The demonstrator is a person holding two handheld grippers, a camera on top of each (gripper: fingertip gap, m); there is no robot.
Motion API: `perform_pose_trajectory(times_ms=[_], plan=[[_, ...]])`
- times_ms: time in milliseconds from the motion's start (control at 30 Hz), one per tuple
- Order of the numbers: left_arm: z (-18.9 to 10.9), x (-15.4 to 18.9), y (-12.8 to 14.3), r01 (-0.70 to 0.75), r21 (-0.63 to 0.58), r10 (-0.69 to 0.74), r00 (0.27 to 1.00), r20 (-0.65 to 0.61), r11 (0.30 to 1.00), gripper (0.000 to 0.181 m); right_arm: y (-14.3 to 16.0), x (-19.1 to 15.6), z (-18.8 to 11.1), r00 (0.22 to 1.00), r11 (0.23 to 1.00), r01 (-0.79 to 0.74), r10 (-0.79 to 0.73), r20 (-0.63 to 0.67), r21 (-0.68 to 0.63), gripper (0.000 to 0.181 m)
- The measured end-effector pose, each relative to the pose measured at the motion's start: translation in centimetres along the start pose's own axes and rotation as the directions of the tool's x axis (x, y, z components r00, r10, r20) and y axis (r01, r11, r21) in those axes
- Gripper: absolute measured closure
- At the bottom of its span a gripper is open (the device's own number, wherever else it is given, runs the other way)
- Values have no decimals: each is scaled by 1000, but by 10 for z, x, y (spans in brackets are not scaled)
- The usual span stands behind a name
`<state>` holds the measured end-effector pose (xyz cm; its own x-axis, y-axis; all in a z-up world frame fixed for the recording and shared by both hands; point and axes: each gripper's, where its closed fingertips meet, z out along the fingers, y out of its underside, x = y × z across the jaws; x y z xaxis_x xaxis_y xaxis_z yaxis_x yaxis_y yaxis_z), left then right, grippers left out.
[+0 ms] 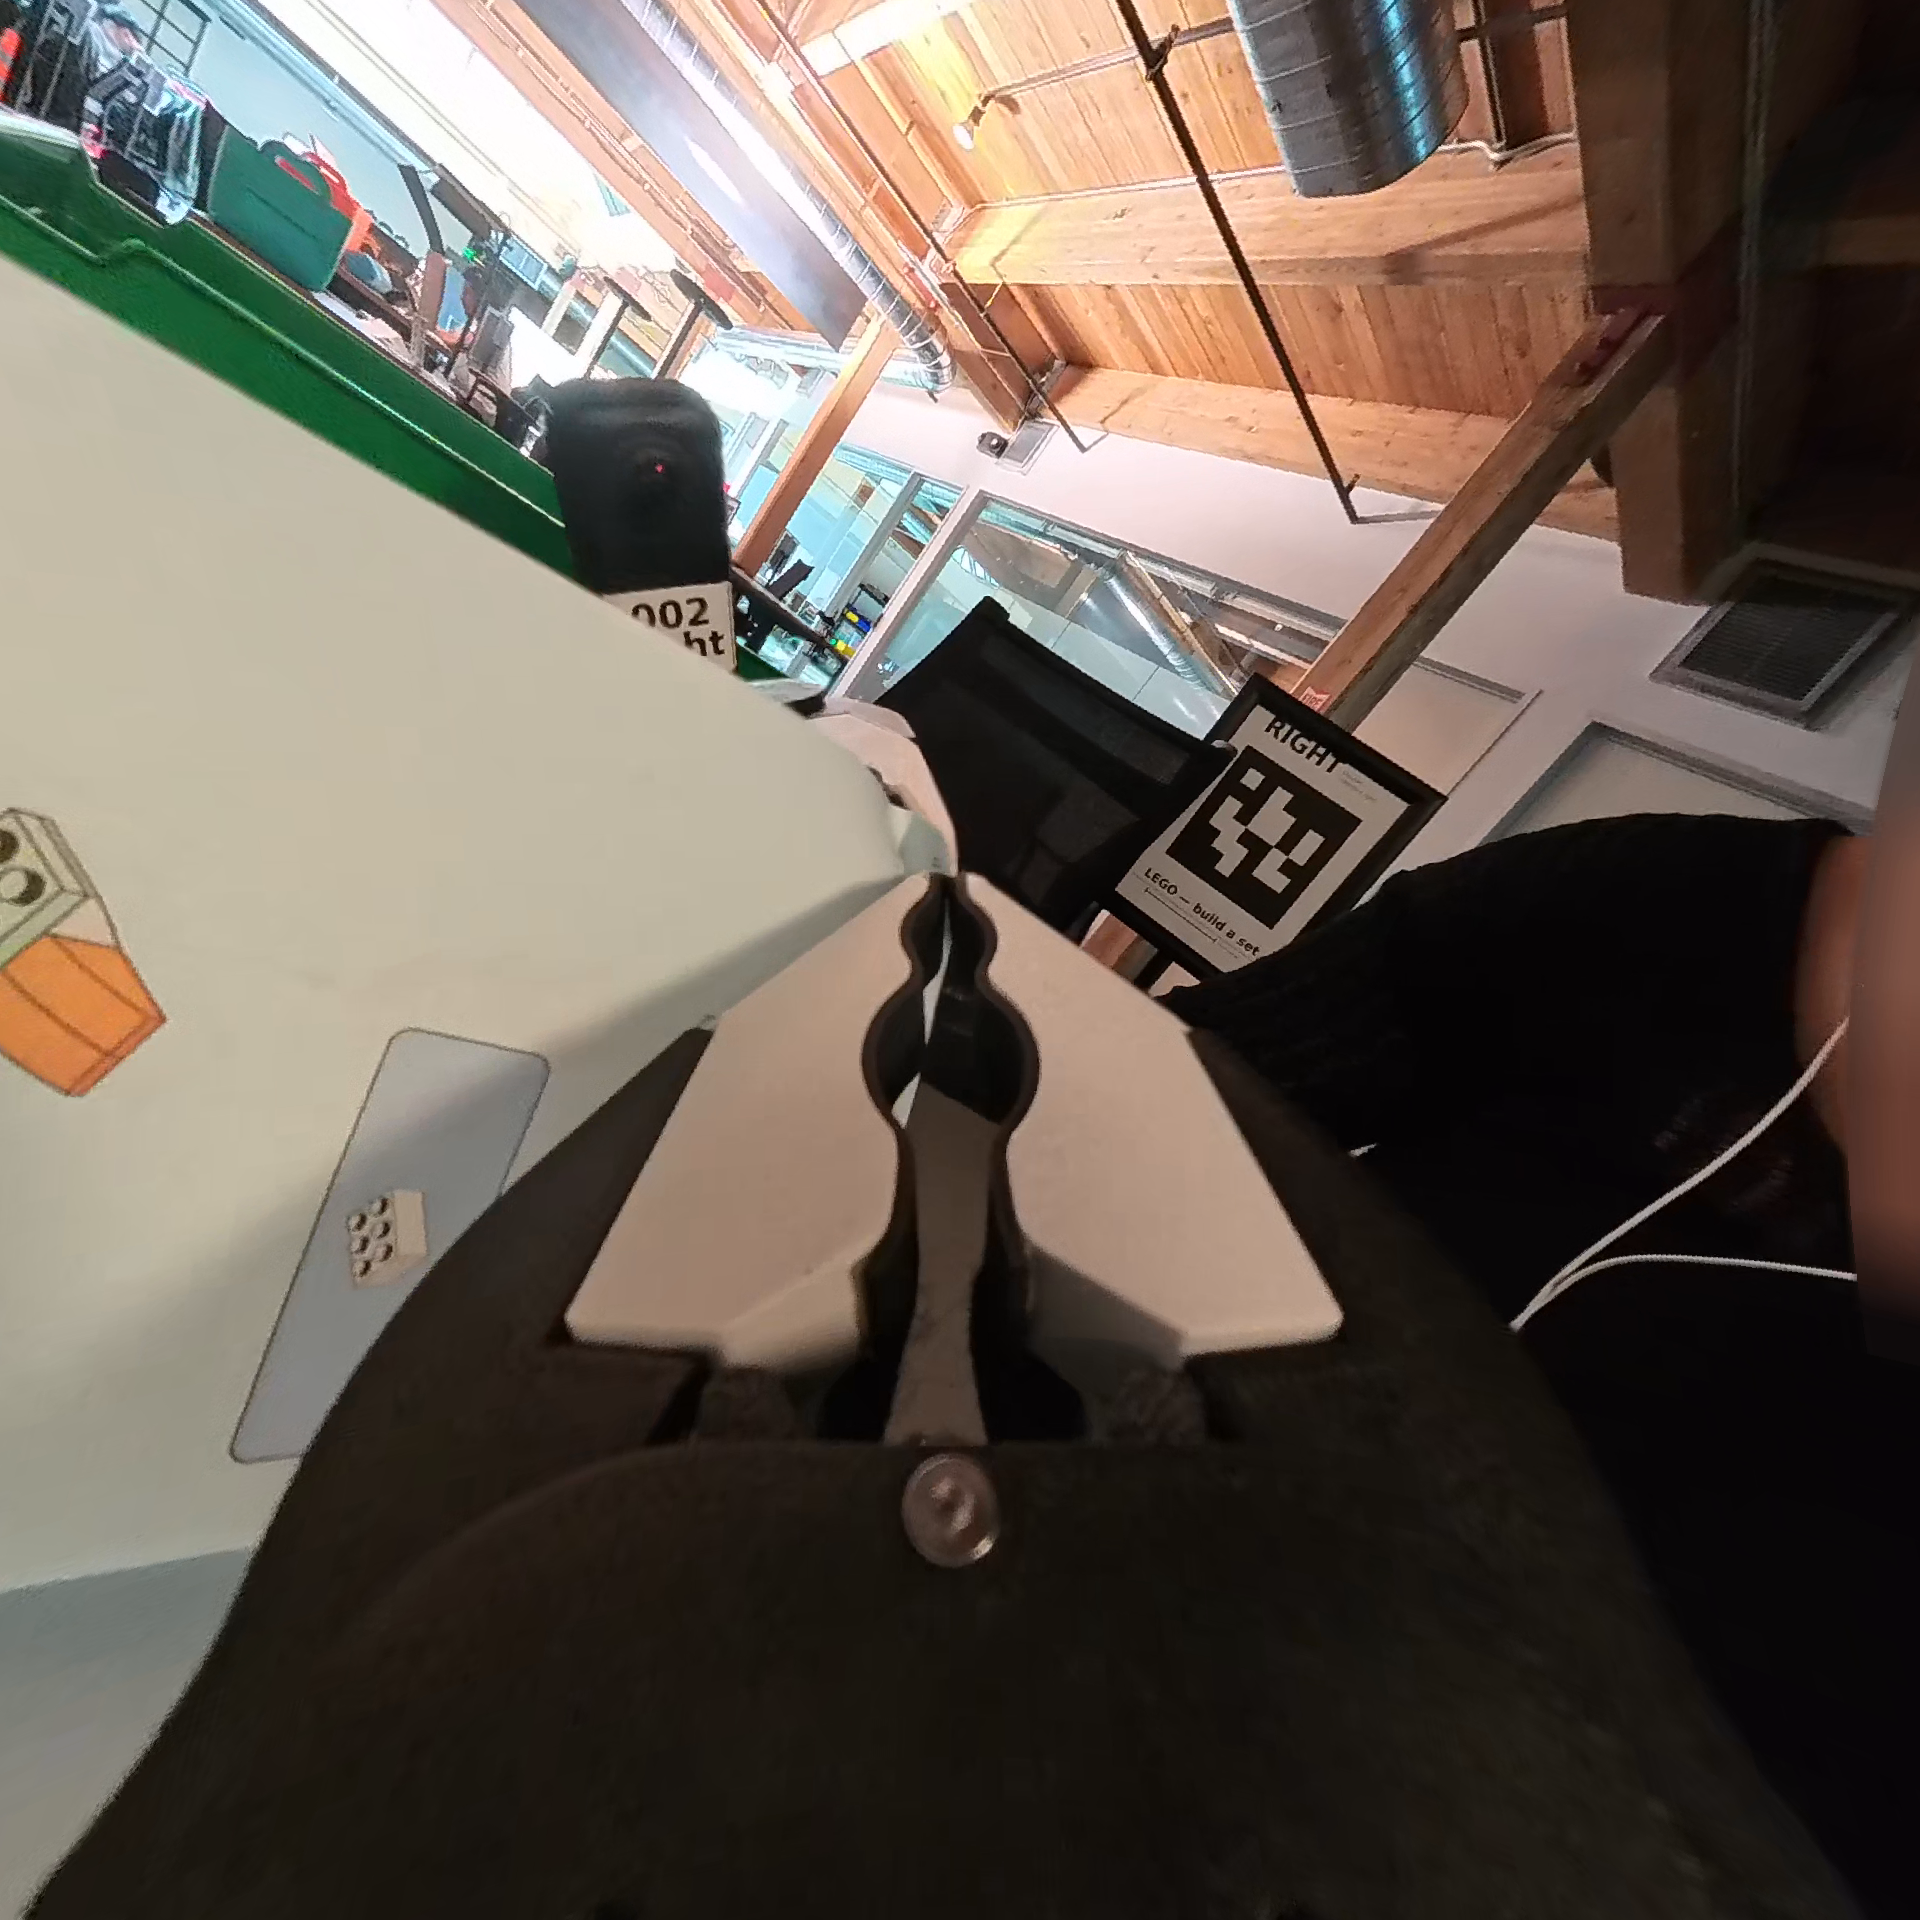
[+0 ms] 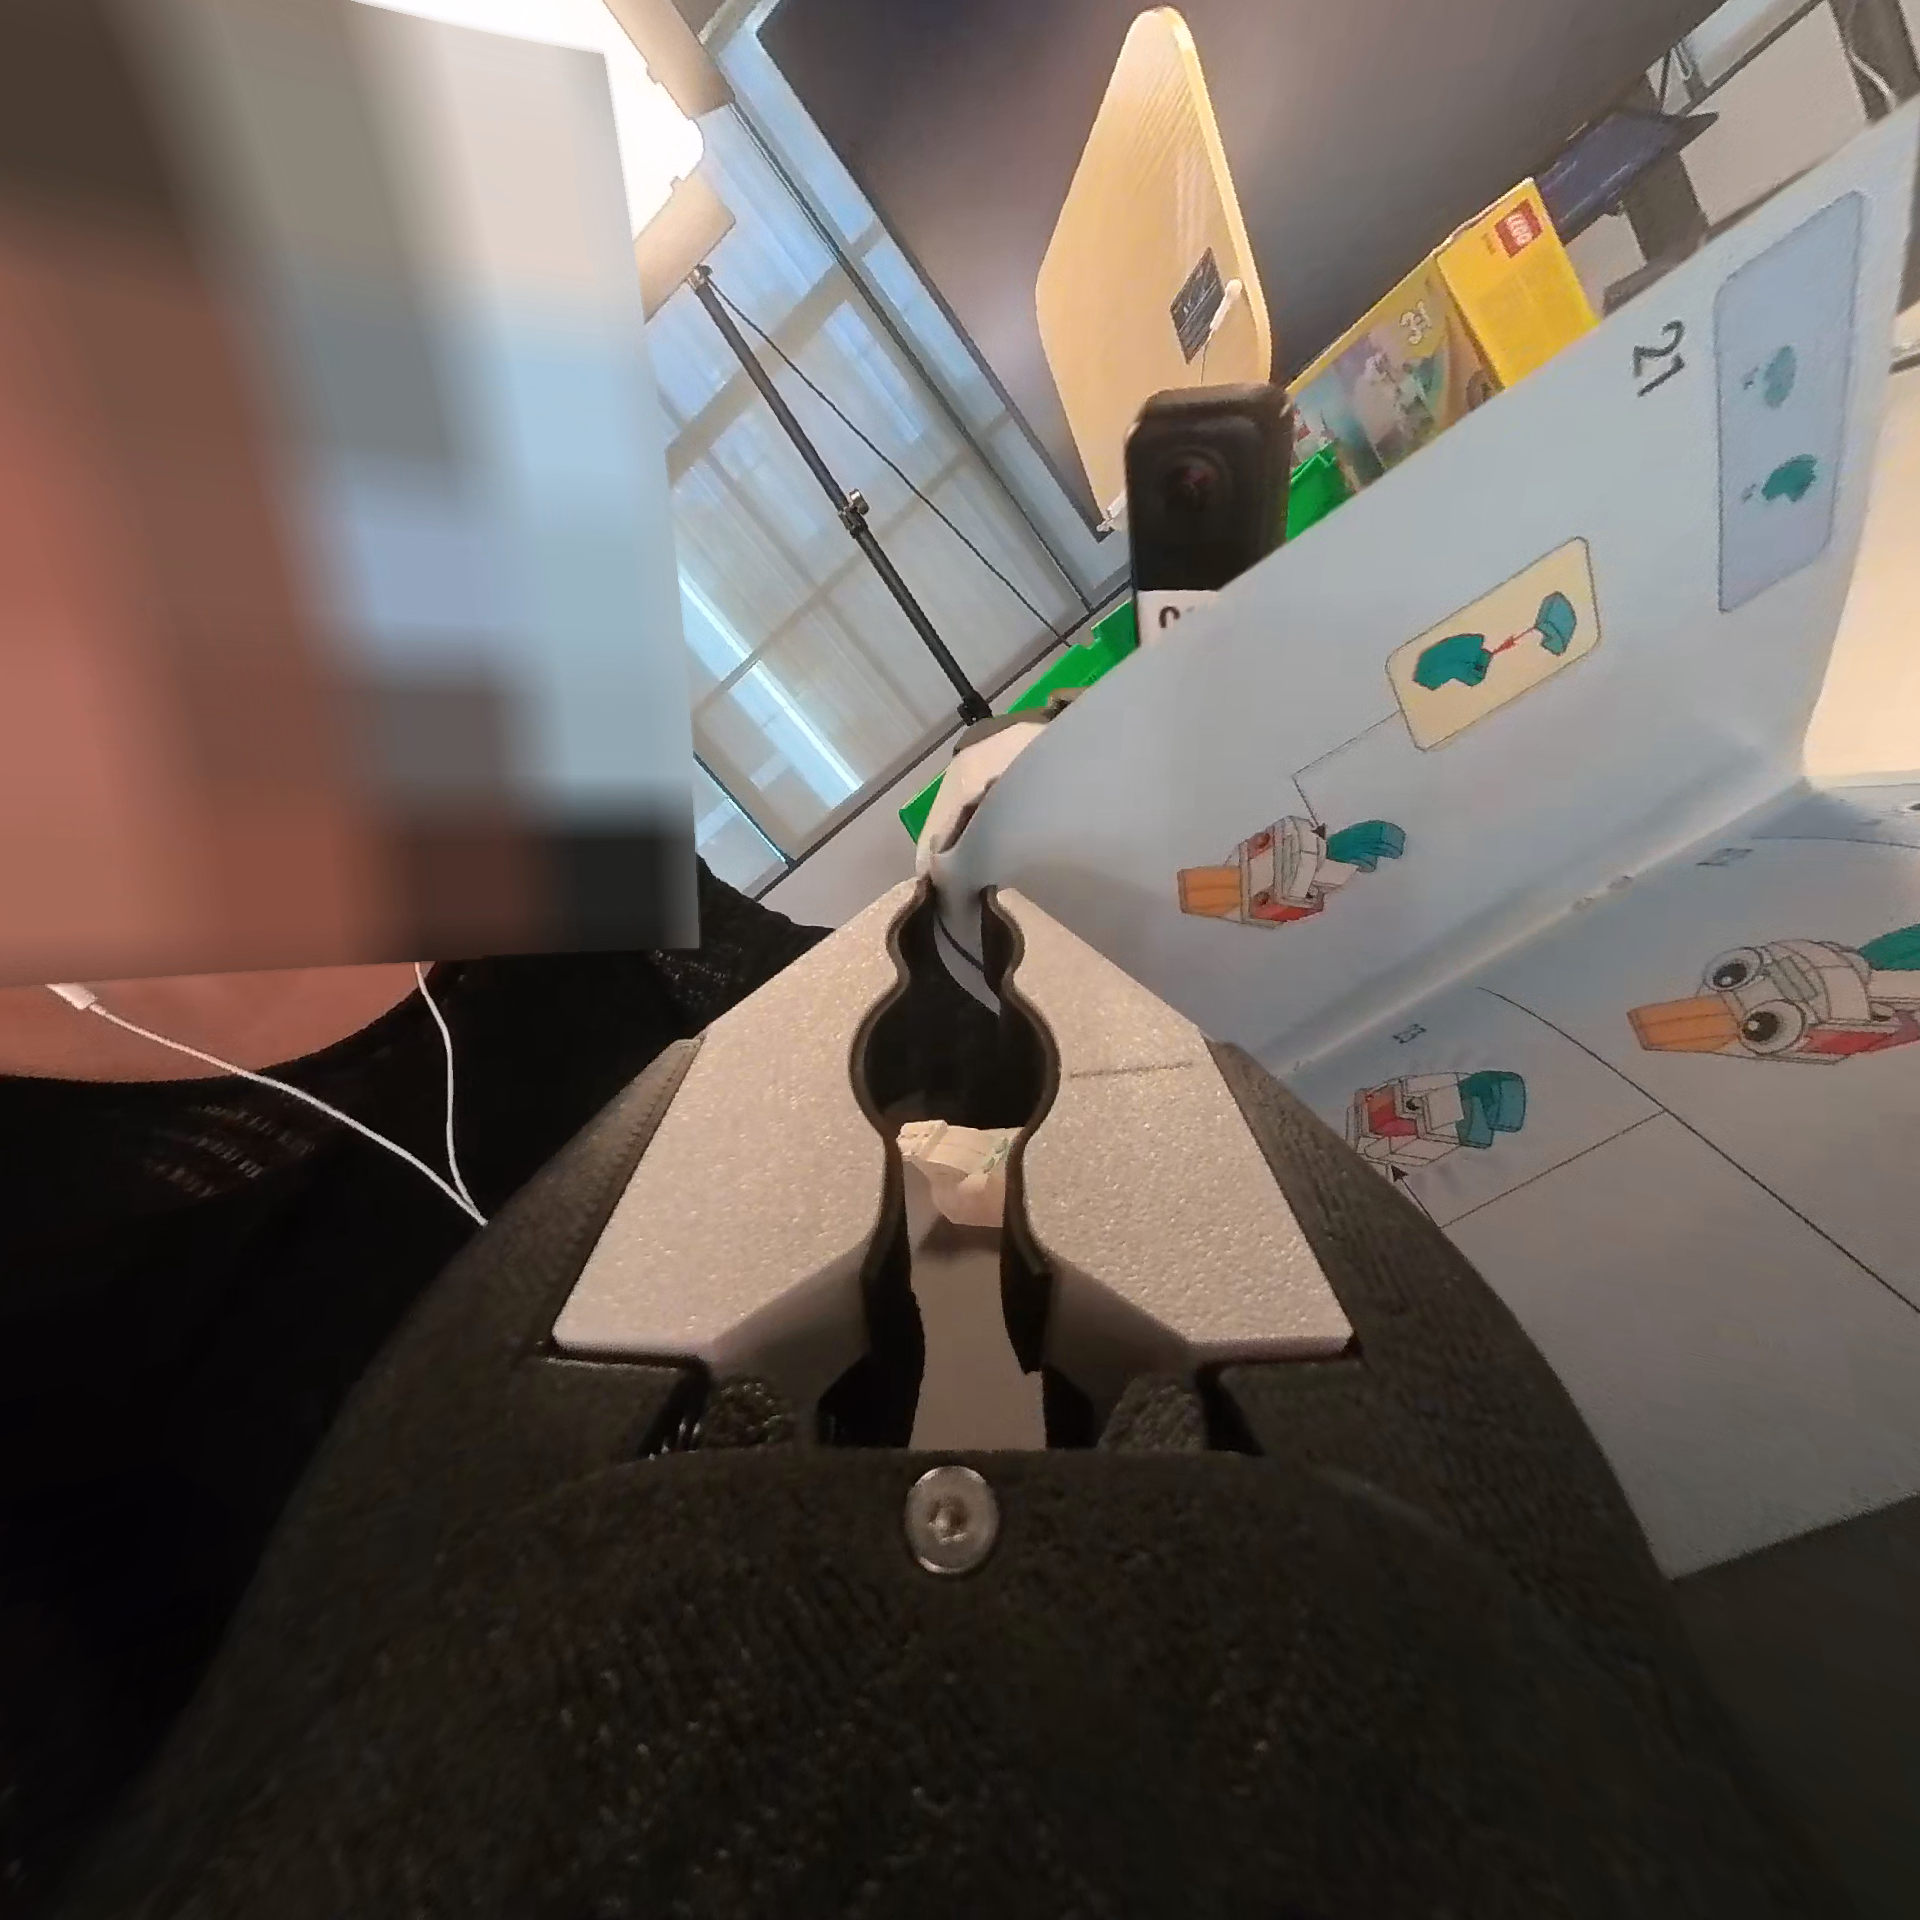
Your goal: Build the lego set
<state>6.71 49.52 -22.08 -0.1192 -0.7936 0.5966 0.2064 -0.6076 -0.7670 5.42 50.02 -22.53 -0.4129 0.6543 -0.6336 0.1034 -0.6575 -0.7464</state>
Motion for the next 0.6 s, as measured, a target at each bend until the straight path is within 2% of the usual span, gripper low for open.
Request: perform_pose_trajectory(times_ms=[367,500,600], plan=[[-1,1,-2,34,13,-34,999,-18,999,181,-1,1,-4,1000,1000,3,-3,-14,1,173],[-1,-2,-1,36,5,-36,999,2,999,181,-11,7,-15,994,998,43,-39,-98,38,157],[-1,-2,-1,29,0,-29,1000,3,1000,181,-30,8,-32,977,985,127,-104,-189,113,155]])
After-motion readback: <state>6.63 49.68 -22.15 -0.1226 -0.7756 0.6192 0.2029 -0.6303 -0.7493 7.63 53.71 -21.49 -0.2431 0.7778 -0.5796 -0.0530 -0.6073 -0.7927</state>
